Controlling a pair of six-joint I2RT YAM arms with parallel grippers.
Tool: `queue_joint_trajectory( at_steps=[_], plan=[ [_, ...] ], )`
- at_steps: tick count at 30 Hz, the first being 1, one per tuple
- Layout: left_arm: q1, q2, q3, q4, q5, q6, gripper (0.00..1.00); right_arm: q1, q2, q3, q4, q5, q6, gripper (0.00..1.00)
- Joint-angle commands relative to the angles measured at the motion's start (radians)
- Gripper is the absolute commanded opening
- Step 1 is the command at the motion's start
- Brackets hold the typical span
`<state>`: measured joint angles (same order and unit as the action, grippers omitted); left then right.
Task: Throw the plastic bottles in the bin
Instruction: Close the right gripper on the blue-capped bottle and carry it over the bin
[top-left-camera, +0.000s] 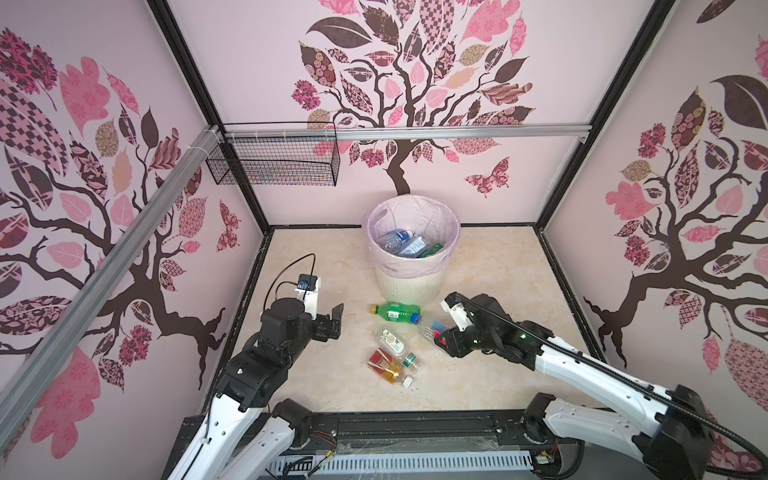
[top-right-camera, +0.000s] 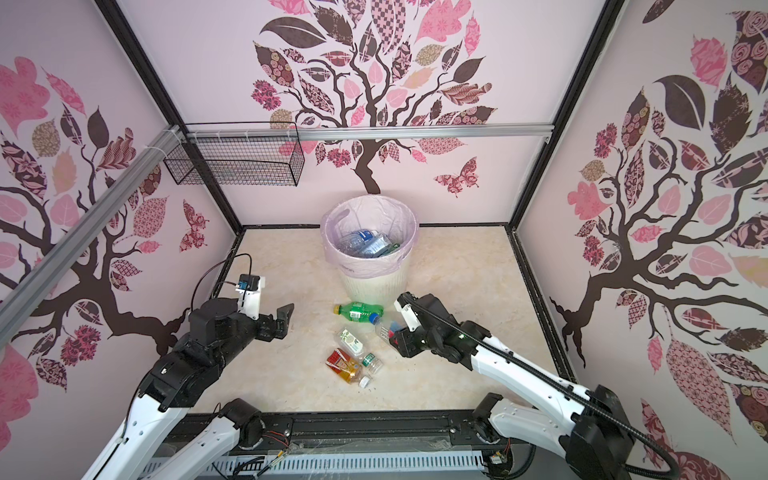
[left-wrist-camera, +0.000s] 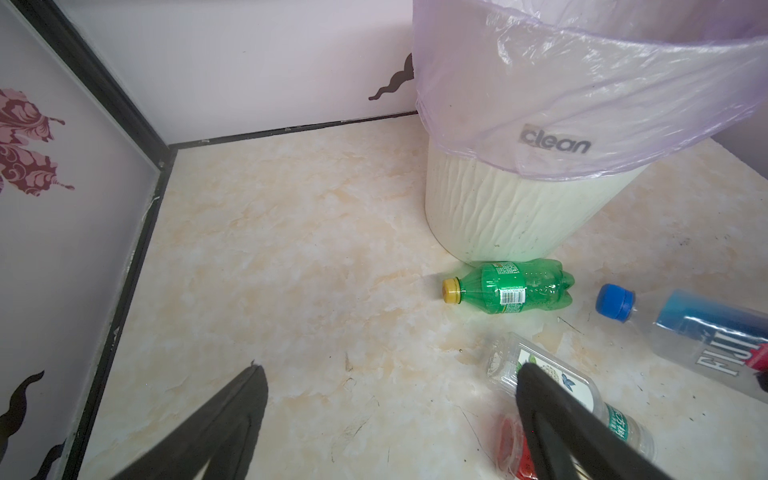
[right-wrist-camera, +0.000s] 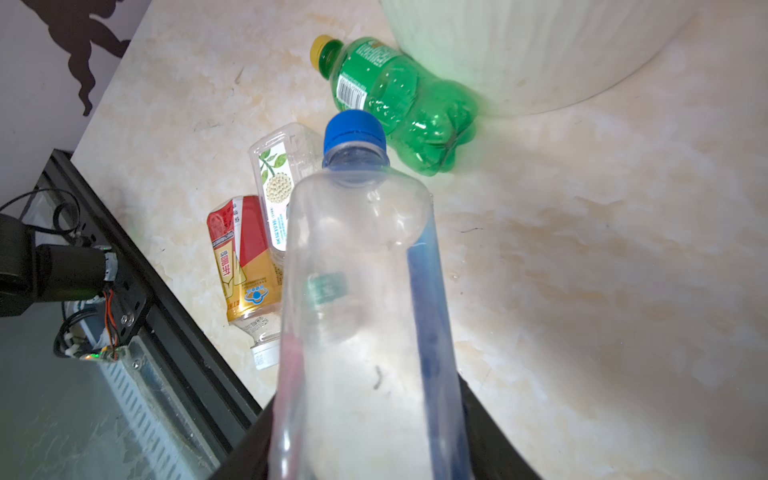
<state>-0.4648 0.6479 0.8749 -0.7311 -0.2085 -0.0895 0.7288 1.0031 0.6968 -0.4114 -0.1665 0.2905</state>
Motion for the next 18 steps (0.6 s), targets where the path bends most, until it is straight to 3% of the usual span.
queue_joint_trajectory(
  at_steps=[1, 4, 11, 18],
  plan=[
    [0.003, 0.006, -0.019, 0.034, 0.018, 0.016, 0.96, -0.003, -0.083, -0.009, 0.016, 0.134, 0.052, 0.51],
    [0.003, 0.018, -0.011, 0.036, 0.025, 0.019, 0.96, -0.003, -0.117, 0.013, -0.009, 0.161, 0.053, 0.50],
    [0.003, 0.031, -0.018, 0.055, 0.027, 0.020, 0.96, -0.003, -0.220, 0.072, -0.008, 0.053, -0.012, 0.51],
    [0.003, 0.039, -0.016, 0.061, 0.024, 0.023, 0.96, -0.003, -0.318, 0.126, -0.010, 0.046, -0.027, 0.51]
  ],
)
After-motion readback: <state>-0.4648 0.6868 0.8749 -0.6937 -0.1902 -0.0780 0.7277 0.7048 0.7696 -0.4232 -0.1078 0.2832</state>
